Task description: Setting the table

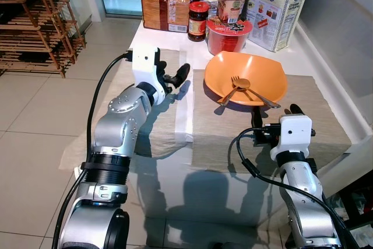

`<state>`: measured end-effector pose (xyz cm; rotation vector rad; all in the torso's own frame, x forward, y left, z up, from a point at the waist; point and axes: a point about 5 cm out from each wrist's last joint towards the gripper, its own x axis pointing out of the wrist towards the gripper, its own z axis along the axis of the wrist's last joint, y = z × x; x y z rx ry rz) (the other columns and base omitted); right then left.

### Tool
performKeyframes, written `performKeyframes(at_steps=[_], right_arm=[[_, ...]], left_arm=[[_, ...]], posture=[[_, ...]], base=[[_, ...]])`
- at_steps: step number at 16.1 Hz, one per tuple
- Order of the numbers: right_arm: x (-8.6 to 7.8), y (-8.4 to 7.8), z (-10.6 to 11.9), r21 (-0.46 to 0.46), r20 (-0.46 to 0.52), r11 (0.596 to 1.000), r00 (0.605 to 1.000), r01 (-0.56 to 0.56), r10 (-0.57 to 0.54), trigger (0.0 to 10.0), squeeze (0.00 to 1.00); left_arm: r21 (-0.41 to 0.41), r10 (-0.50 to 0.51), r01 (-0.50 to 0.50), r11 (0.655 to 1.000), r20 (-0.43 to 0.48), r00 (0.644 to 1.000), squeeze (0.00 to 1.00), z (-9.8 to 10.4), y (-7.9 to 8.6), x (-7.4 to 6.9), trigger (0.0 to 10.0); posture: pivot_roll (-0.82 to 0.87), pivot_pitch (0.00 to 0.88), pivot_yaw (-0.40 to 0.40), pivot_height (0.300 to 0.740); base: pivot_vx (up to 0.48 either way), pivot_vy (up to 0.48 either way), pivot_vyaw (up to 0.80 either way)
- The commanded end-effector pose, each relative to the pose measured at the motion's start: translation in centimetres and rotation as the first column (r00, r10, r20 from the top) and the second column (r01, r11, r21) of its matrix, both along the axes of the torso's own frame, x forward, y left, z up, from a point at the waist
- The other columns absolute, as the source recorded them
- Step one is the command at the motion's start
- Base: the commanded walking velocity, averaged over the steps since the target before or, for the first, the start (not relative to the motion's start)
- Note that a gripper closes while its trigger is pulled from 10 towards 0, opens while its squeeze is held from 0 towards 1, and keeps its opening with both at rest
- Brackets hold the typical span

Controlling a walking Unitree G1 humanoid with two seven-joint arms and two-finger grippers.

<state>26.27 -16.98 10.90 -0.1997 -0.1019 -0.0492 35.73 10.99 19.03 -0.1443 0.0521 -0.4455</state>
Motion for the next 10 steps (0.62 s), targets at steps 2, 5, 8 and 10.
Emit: performKeyframes(at_steps=[2,5,8,10], right_arm=[[0.4,-0.6,0.9,-0.004,0.042,1.000,0.999,0.019,-0.019,10.0,0.00],[0.2,-0.7,0.9,-0.007,0.042,1.000,0.999,0.025,-0.025,10.0,0.00],[0.0,-1.0,0.8,-0.008,0.040,0.999,0.999,0.037,-0.036,10.0,0.00],[-0.1,-0.7,0.7,-0.008,0.035,0.999,0.999,0.031,-0.031,10.0,0.00]], left_arm=[[0.013,-0.028,0.028,1.000,0.023,0.999,1.00,0.3,-0.7,-0.3,10.0],[0.005,-0.040,0.040,0.999,0.022,0.999,1.00,0.3,-0.9,-0.4,10.0],[0.042,-0.065,0.064,0.997,0.028,0.997,0.00,0.9,-1.4,-0.2,10.0],[0.083,-0.120,0.115,0.990,0.048,0.992,0.00,2.8,-2.4,0.4,10.0]], posture=[[-0.04,0.000,-0.004,0.740],[-0.05,0.000,0.005,0.740],[-0.05,0.000,0.011,0.740],[-0.05,0.000,0.012,0.740]], base=[[0.000,0.000,0.00],[0.000,0.000,0.00],[0.000,0.000,0.00],[0.000,0.000,0.00]])
